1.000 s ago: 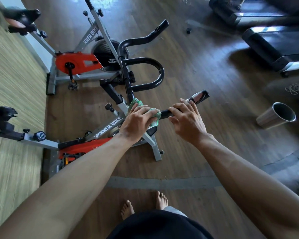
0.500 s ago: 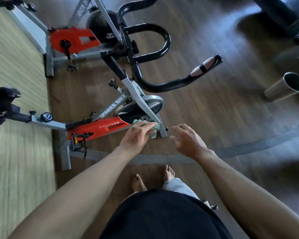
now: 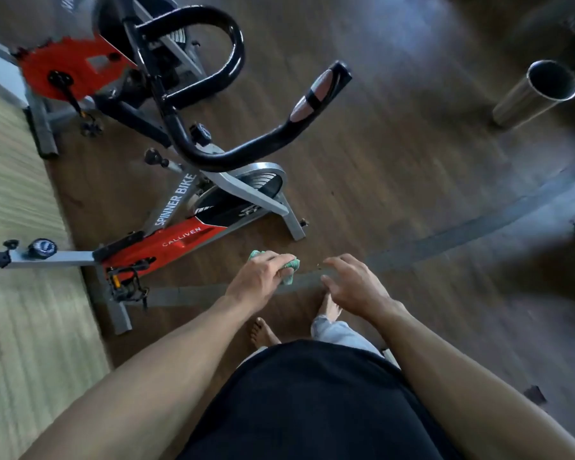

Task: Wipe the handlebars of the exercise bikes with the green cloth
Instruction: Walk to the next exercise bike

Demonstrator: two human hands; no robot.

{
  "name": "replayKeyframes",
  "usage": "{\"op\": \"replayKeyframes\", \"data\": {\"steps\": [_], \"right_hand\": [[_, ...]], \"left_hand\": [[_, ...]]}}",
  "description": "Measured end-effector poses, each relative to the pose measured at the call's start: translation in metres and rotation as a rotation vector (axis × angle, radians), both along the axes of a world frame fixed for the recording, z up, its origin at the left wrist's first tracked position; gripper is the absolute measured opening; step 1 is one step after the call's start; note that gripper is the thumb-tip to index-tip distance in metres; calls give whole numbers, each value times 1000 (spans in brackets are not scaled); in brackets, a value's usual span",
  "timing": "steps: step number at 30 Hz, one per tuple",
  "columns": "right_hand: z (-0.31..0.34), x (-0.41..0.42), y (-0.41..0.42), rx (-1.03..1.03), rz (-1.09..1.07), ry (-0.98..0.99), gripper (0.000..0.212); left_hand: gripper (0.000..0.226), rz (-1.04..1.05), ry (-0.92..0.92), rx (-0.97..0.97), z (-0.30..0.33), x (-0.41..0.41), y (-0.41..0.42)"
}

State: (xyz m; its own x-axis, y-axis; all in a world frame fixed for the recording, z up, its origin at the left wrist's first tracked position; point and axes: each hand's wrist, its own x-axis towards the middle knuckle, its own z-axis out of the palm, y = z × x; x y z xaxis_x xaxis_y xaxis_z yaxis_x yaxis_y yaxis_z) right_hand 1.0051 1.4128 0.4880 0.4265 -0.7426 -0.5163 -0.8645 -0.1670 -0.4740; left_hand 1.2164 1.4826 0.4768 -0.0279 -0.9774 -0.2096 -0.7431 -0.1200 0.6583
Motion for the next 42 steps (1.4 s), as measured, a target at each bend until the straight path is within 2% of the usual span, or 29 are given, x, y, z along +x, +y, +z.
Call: {"op": "replayKeyframes", "data": {"steps": [8, 20, 30, 35, 42], "right_hand": [[-13, -80, -68, 30, -55, 9, 34], [-13, -181, -149, 51, -262, 40, 34], [-7, -224, -281, -43, -338, 46, 30], [-3, -232, -366, -80, -306, 52, 29], [0, -224, -459, -70, -239, 30, 35]], "left_hand": [[35, -74, -26, 98, -7, -78, -85], [33, -252, -8, 162, -15, -181, -210], [31, -292, 9, 138, -28, -224, -361], [33, -286, 18, 92, -19, -234, -441], [33, -204, 18, 34, -12, -221, -512]]}}
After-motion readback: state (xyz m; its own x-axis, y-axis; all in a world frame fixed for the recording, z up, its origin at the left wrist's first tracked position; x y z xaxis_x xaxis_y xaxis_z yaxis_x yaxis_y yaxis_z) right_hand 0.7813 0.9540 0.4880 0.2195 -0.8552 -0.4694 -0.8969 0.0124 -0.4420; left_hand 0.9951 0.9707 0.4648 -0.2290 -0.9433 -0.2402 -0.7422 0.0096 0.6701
